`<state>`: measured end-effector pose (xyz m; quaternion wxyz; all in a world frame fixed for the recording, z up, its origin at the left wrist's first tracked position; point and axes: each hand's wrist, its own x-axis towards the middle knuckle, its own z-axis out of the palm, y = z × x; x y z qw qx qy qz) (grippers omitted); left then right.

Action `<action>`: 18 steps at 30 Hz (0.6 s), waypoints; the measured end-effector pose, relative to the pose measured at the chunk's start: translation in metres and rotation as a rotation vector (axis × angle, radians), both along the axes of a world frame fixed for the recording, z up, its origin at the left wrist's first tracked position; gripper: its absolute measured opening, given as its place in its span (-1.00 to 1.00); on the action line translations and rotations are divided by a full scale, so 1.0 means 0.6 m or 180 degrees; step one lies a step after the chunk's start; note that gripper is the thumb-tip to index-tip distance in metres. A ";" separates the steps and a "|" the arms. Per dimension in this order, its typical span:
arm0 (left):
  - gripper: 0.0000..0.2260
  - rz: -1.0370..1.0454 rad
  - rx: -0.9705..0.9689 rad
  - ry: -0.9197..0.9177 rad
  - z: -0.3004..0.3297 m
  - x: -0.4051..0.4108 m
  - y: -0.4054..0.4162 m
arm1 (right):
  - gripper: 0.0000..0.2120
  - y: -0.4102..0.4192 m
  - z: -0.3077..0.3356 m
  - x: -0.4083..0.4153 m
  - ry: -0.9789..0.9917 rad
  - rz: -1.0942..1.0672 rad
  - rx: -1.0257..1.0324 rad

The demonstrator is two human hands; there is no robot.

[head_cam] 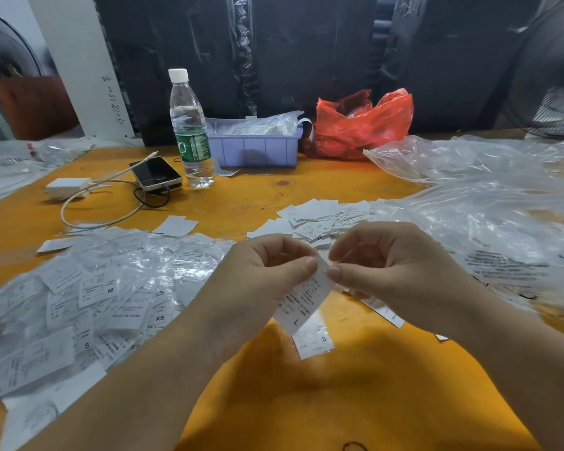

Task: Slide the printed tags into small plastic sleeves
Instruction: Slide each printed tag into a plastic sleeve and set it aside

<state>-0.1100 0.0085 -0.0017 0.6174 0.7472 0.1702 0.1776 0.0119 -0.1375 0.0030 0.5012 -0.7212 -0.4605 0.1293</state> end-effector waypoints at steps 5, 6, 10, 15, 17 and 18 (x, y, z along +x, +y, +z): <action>-0.84 0.0344 0.1306 0.0410 0.002 -0.005 0.030 | -0.93 -0.001 -0.007 0.015 -0.0477 -0.0517 -0.0568; -0.83 0.0441 0.1553 0.0547 0.000 -0.004 0.035 | -0.94 -0.002 -0.008 0.017 -0.0530 -0.0554 -0.0645; -0.87 0.0842 0.2309 0.1016 -0.004 -0.008 0.053 | -0.91 -0.003 -0.016 0.018 -0.0868 -0.0689 -0.0770; -0.71 0.1242 0.3105 0.1423 -0.003 -0.010 0.062 | -0.81 -0.001 -0.018 0.031 -0.1558 -0.0811 -0.1157; -0.69 0.1108 0.3209 0.1256 -0.006 -0.007 0.049 | -0.77 -0.002 -0.024 0.035 -0.1607 -0.0810 -0.1427; -0.74 0.0926 0.3112 0.1043 -0.008 -0.005 0.041 | -0.77 -0.004 -0.026 0.036 -0.1595 -0.0790 -0.1526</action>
